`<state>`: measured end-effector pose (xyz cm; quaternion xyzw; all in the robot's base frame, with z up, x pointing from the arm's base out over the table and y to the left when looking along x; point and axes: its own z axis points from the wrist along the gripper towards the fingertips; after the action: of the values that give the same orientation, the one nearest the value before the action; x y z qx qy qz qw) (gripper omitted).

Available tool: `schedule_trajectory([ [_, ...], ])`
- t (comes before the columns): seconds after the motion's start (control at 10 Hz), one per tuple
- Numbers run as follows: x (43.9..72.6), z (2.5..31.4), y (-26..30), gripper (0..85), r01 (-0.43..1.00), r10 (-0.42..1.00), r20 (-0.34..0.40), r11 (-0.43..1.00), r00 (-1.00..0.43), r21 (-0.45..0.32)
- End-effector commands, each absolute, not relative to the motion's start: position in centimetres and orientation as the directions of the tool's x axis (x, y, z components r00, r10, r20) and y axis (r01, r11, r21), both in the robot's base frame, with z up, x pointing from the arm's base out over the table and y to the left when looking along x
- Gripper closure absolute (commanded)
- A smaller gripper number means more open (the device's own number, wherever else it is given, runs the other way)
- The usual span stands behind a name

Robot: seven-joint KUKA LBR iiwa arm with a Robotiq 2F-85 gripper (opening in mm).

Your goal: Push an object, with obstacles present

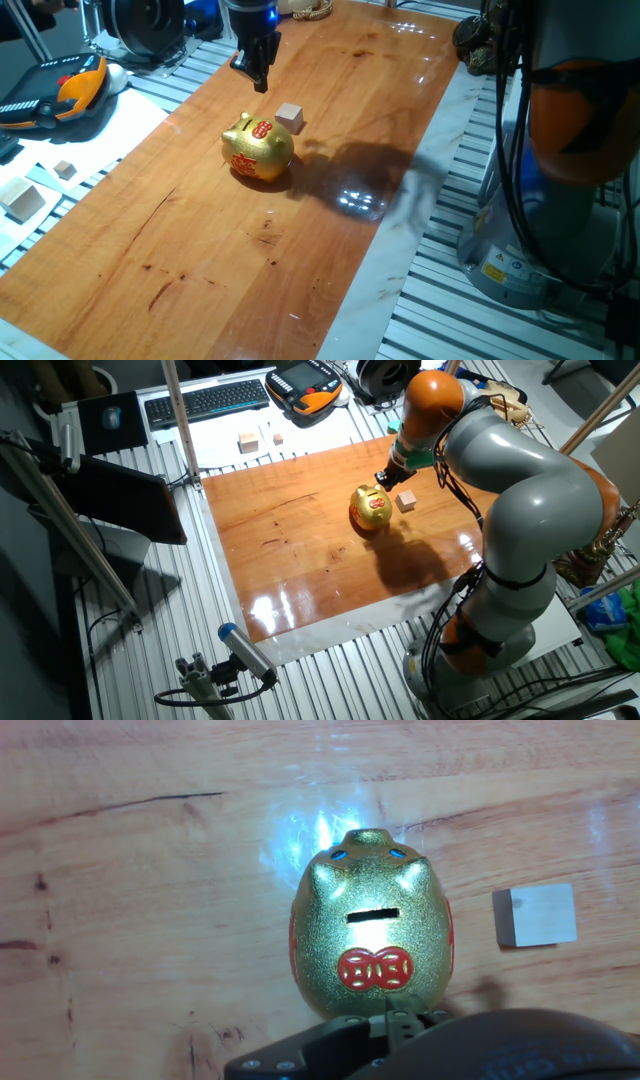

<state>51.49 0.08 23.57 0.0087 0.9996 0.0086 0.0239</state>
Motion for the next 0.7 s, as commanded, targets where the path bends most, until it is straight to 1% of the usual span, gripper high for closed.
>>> schedule_trajectory([
  [0.0,51.49,23.57,0.07,85.0,0.013,0.014,-0.048,1.0,-0.999,0.015],
  [0.4,51.49,23.57,0.07,85.0,-0.002,-0.001,-0.059,1.0,-0.998,0.012],
  [0.6,51.49,23.57,0.07,85.0,-0.027,-0.026,-0.053,0.999,-0.998,0.019],
])
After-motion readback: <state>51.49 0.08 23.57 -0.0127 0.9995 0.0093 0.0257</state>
